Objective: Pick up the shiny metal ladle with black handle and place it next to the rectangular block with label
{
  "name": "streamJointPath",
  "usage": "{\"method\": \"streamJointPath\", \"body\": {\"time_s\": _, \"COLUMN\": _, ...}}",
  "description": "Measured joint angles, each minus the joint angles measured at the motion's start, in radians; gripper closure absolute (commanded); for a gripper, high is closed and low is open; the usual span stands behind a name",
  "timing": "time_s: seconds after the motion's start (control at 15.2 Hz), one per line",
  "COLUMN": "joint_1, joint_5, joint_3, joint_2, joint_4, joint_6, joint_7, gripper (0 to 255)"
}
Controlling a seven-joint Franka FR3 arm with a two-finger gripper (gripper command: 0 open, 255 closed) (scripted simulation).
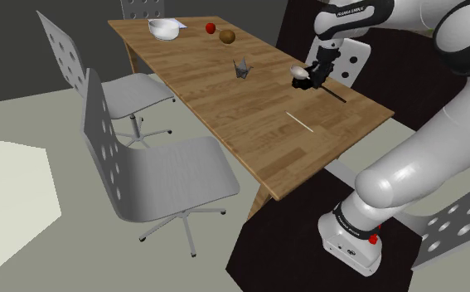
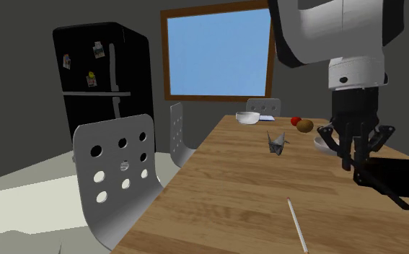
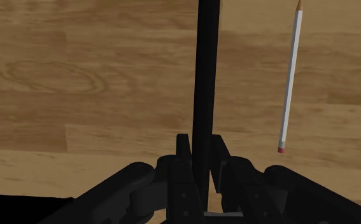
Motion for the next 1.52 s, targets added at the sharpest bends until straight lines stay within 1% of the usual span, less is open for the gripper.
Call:
{"method": "streamJointPath", "body": {"time_s": 0.59, "joint_1": -0.002, "joint_5": 0.0, "joint_3": -0.003, "joint_2": 0.038, "joint_4": -0.082, "joint_6": 0.119, "joint_7": 0.011, "gripper": 255}}
{"method": "streamJointPath", "body": {"time_s": 1.25, "joint_1": -0.006, "joint_5": 0.005, "joint_3": -0.005, "joint_2": 0.103, "joint_4": -0.147, "joint_6": 0.248, "joint_7": 0.019, "gripper": 255}}
{"method": "streamJointPath", "body": {"time_s": 1.52, "joint_1": -0.007, "joint_5": 0.006, "joint_3": -0.005, "joint_2": 0.121, "joint_4": -0.162, "joint_6": 0.281, "joint_7": 0.022, "gripper": 255}}
